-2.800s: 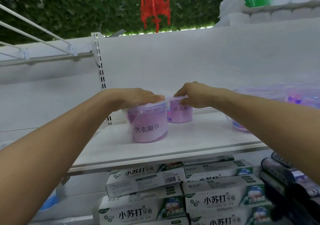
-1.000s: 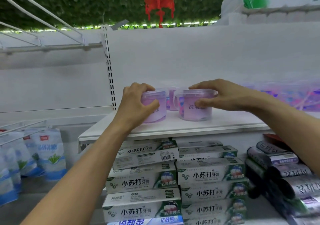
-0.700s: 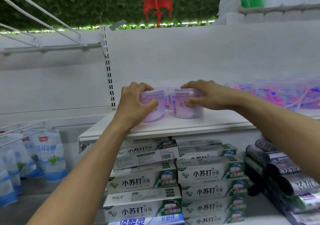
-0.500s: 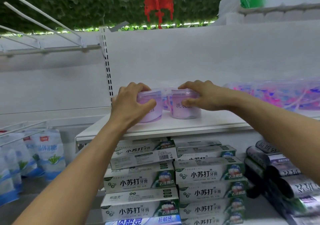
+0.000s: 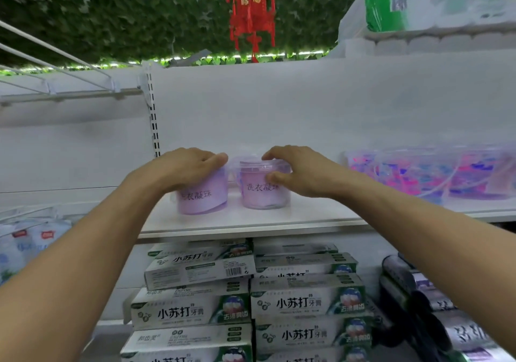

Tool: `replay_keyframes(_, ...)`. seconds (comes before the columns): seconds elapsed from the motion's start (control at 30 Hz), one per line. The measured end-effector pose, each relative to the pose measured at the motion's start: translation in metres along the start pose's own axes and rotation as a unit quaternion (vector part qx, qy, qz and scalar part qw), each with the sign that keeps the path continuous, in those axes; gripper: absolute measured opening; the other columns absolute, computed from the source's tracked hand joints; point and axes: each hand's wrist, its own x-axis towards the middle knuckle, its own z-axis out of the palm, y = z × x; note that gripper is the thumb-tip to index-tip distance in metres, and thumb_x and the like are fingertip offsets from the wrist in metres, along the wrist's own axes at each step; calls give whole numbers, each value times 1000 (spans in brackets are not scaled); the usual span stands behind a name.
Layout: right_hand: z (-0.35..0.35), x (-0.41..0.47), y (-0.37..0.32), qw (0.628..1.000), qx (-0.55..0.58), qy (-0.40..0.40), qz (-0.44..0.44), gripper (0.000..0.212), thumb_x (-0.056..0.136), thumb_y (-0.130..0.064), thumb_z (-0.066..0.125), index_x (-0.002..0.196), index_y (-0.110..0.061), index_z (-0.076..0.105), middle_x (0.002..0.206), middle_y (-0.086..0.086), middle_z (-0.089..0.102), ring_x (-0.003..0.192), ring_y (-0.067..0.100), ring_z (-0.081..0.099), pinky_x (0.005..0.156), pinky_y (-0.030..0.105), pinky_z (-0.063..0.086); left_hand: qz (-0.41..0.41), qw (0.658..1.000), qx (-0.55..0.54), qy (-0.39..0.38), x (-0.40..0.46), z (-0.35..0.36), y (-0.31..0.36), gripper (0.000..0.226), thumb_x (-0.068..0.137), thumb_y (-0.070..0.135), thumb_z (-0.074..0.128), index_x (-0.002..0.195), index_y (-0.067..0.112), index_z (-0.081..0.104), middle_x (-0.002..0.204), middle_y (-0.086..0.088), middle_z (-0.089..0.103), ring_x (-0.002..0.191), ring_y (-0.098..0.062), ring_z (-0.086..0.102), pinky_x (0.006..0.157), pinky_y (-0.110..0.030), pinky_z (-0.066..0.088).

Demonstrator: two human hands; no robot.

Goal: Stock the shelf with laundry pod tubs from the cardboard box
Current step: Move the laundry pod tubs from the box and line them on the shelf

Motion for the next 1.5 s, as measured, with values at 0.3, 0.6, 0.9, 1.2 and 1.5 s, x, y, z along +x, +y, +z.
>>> replay_keyframes(0.3,-68,-12,49,996,-37,-55,58,64,92,-55,45,147,-27,30,153,-4,32,137,14,34,110,27,22,101,992,-73,-30,7,-7,65,74,85,76,14,142,37,41,154,6,34,141,-21,31,117,-41,18)
replay_keyframes(0.6,-100,2,140,927,-169,-152,300,74,89,-67,35,131,-7,51,141,11,48,126,30,46,109,41,32,85,996,-35,-9,9,9,63,65,86,76,18,109,33,61,113,12,64,105,-16,55,87,-35,37)
replay_keyframes(0.9,-106,12,123,979,-37,-81,181,40,93,-40,53,121,-14,64,125,-3,59,114,21,55,101,33,39,90,988,-115,-51,39,-11,86,74,87,73,23,138,26,50,149,4,41,137,-19,36,113,-40,21)
replay_keyframes(1.2,-93,34,114,968,65,-115,212,30,94,-30,54,102,-3,64,98,16,68,76,29,69,76,36,56,29,982,-88,-167,74,-5,95,88,83,79,19,132,16,57,135,7,52,133,-21,40,115,-45,21)
replay_keyframes(1.5,-89,46,117,950,-64,-272,141,61,76,-4,58,129,-35,54,131,-10,55,120,15,52,104,37,41,75,989,-61,-113,80,3,84,55,87,66,44,85,17,67,84,-4,68,75,-18,58,72,-31,46)
